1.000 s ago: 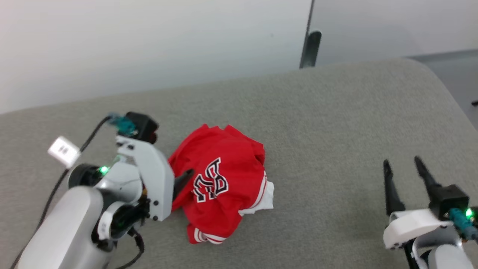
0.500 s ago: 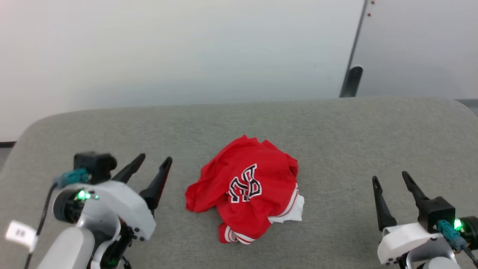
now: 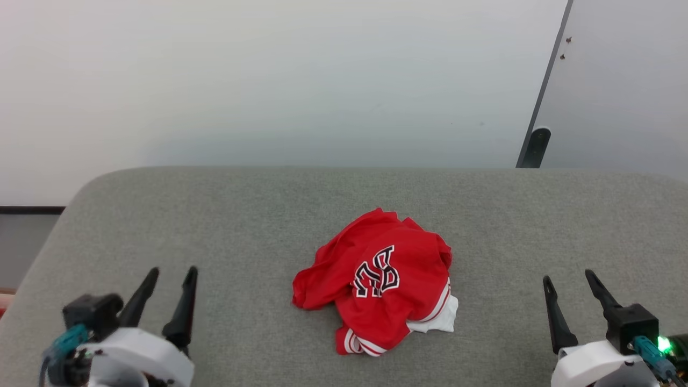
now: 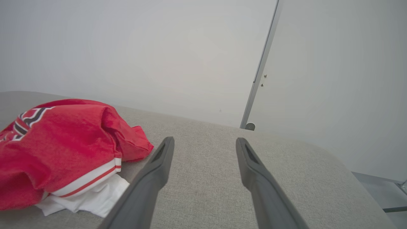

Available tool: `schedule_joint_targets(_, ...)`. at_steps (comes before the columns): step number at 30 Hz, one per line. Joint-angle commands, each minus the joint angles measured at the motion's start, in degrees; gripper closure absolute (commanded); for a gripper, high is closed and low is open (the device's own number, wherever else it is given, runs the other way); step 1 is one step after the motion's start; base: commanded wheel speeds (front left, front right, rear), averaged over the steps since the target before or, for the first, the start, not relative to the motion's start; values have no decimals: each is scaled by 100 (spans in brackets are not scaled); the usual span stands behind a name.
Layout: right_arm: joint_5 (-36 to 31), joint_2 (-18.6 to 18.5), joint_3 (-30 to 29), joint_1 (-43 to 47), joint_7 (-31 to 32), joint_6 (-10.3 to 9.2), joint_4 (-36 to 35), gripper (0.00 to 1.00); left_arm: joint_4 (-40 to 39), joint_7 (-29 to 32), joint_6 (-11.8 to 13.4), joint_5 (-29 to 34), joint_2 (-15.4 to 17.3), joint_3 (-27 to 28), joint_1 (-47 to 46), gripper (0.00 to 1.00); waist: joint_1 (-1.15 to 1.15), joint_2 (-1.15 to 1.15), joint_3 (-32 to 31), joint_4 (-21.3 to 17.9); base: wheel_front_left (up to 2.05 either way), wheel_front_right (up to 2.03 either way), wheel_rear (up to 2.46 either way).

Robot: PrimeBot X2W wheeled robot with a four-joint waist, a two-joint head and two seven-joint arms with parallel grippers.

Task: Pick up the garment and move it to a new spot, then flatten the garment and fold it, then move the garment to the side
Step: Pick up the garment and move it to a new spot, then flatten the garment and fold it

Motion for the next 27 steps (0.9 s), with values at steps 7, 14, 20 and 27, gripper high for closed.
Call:
schedule_joint_targets(7,-49,-38,-185,198,-82,0,19,0,362,-416,-32,-92,49,248,289,0,0,0,-115,50,0,0,0)
schedule_joint_targets(14,-63,-25,-291,277,-95,-1,7,0,445,-537,-73,-116,97,369,376,0,0,0,-121,57,0,0,0)
schedule_joint_targets(20,-86,-1,-267,272,-71,-1,-1,0,429,-586,-51,-129,84,406,331,0,0,0,-102,96,0,0,0)
schedule_joint_targets(27,44,-24,-56,254,136,-1,-5,0,369,-515,7,-135,195,451,177,0,0,0,-45,276,0,0,0)
